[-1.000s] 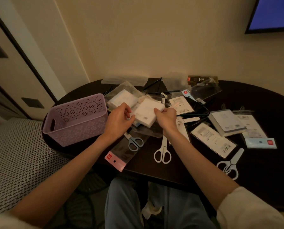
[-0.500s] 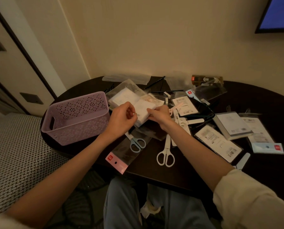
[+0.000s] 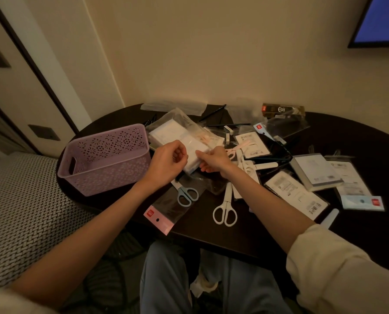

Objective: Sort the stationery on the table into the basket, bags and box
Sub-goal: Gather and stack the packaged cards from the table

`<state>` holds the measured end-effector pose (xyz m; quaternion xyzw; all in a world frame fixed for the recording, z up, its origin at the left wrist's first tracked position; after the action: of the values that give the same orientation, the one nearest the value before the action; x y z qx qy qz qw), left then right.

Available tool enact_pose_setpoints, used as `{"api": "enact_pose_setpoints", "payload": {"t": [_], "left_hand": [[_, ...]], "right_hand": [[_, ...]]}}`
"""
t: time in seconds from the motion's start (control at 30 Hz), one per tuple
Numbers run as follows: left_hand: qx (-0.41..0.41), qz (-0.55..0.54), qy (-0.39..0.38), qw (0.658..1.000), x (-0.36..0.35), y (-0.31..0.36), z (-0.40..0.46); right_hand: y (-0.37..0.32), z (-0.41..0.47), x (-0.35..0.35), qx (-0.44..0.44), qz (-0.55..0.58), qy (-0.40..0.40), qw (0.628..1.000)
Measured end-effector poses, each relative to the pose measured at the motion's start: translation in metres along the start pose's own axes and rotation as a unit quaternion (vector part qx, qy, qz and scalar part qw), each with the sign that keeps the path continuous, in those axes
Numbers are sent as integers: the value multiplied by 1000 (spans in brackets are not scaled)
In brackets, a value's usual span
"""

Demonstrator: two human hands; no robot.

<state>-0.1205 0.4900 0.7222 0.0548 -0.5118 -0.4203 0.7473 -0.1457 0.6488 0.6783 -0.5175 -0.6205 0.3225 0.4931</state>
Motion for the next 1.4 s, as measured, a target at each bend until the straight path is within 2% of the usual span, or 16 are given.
{"api": "enact_pose_setpoints", "payload": {"t": [0.1, 0.27, 0.4, 0.5, 0.6, 0.67, 0.9, 1.0, 1.07, 1.13, 1.27, 1.4], "left_hand": [[14, 5, 12, 1000, -1, 0, -3], [13, 5, 37, 999, -5, 7, -3], [-31, 51, 45, 997, -10, 20, 6], [-48, 64, 33, 996, -18, 28, 12], [-58, 58, 13, 997, -28, 37, 16], [-65, 56, 0, 996, -34, 43, 18], [-66, 25, -24, 997, -43, 56, 16], [-51, -8, -30, 998, -45, 57, 14], [-4, -58, -40, 998, -46, 58, 15], [61, -118, -57, 989, -47, 60, 16], [184, -300, -101, 931, -44, 70, 14], [232, -359, -131, 894, -40, 71, 7]], "right_hand": [[1, -16, 9, 48, 5, 31, 998], [14, -51, 66, 192, -31, 184, 963], [38, -62, 133, 166, -104, 349, 916], [54, -64, 169, 104, -230, 414, 875], [72, -64, 184, -22, -336, 376, 864], [82, -64, 188, -67, -362, 343, 864], [88, -61, 201, -78, -347, 337, 872], [80, -67, 200, -27, -339, 368, 865], [66, -74, 192, 50, -317, 378, 868], [50, -80, 175, 128, -297, 348, 880], [23, -90, 132, 221, -280, 244, 902], [8, -96, 98, 270, -301, 190, 895]]}}
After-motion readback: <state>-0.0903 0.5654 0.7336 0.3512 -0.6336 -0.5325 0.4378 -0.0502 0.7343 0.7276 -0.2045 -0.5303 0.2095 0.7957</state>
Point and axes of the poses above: each hand's wrist, its own z-axis towards the middle knuckle, its own x-axis out of the back of the hand, y = z × x, the point moved 3 cm from there along z, towards the middle knuckle, and after that the axes turned 1 degree about -x, right-handed, at the moved point
